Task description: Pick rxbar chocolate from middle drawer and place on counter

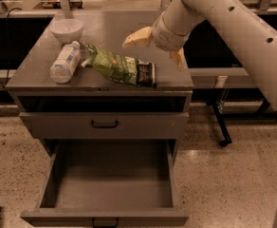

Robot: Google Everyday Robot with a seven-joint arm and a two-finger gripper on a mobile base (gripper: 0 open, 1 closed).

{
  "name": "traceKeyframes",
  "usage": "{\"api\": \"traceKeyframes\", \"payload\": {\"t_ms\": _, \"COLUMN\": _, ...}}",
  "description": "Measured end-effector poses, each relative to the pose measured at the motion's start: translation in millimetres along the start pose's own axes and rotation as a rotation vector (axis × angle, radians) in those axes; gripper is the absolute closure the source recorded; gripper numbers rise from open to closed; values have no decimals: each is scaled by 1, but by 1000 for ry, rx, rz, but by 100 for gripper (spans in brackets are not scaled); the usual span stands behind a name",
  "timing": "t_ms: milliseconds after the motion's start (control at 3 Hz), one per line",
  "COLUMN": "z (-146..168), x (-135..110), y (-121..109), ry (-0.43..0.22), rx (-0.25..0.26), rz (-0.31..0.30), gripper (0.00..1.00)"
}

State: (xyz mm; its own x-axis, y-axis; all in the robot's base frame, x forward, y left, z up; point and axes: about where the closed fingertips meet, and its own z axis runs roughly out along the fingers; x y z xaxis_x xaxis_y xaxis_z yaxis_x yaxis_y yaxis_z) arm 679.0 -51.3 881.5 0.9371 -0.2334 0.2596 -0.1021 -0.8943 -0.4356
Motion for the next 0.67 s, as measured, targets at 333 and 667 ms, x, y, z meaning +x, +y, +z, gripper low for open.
{"api": "traceKeyframes", "payload": {"t_ms": 333, "z": -23, "x": 5, "y": 4, "ry": 46, "rx": 46, "rz": 68, "gripper": 0}}
{"api": "traceKeyframes", "payload": {"t_ms": 667, "z": -25, "x": 6, "y": 5, "ry": 50, "rx": 49, "rz": 74, "gripper": 0}}
